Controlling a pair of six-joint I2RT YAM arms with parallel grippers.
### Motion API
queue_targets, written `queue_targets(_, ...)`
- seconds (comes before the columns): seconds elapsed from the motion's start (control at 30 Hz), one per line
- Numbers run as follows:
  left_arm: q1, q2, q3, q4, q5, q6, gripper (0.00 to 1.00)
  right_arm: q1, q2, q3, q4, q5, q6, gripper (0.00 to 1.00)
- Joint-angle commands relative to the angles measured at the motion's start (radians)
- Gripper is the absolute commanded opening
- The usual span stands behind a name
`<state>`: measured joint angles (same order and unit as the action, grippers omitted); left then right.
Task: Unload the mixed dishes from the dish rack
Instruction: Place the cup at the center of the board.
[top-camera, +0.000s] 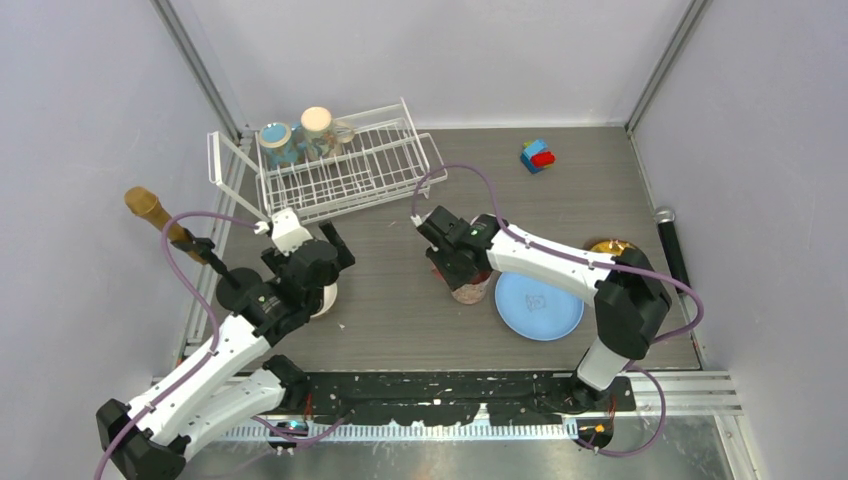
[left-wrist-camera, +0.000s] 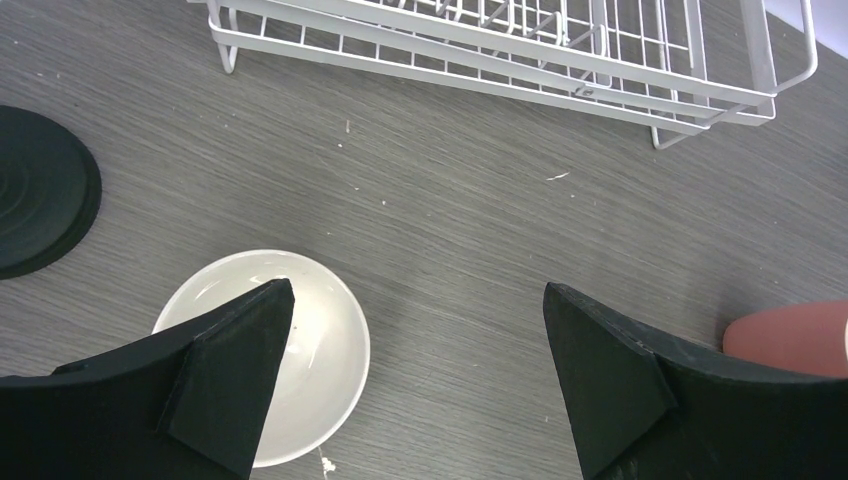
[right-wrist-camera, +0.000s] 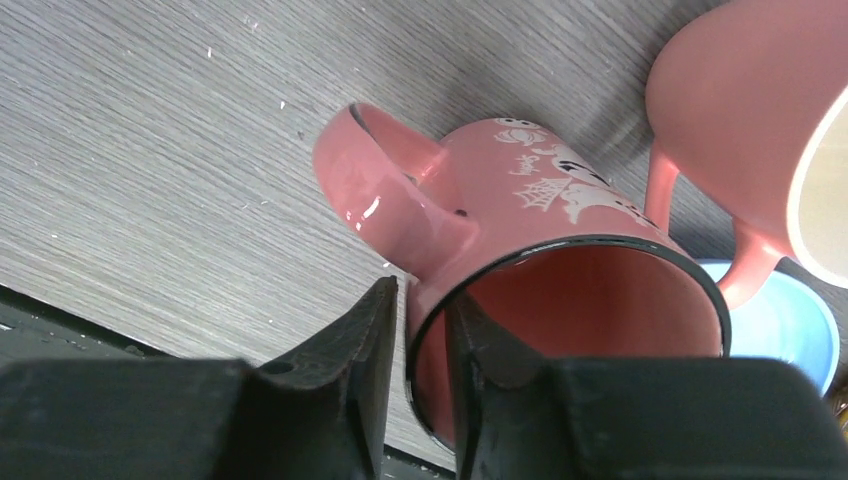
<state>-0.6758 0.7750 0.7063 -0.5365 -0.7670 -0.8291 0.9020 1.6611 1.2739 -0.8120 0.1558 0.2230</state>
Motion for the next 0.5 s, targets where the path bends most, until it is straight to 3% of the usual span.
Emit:
queue_targets(0.0,-0.001,0.000,0.039,0.010,-0.025,0.010,1.00,0.008,-0.023,0.003,0.054,0.018,-0.005,0.35)
queue_targets(0.23,0.000,0.022,0.047,0.024,-0.022,0.013,1.00,0.009,-0.082,-0.015,0.064,0.011,0.001,0.49)
queue_targets(0.47,0.000,0.046,0.067,0.036,-0.007,0.027,1.00,0.009,-0.202,-0.002,0.058,0.008,-0.016,0.57)
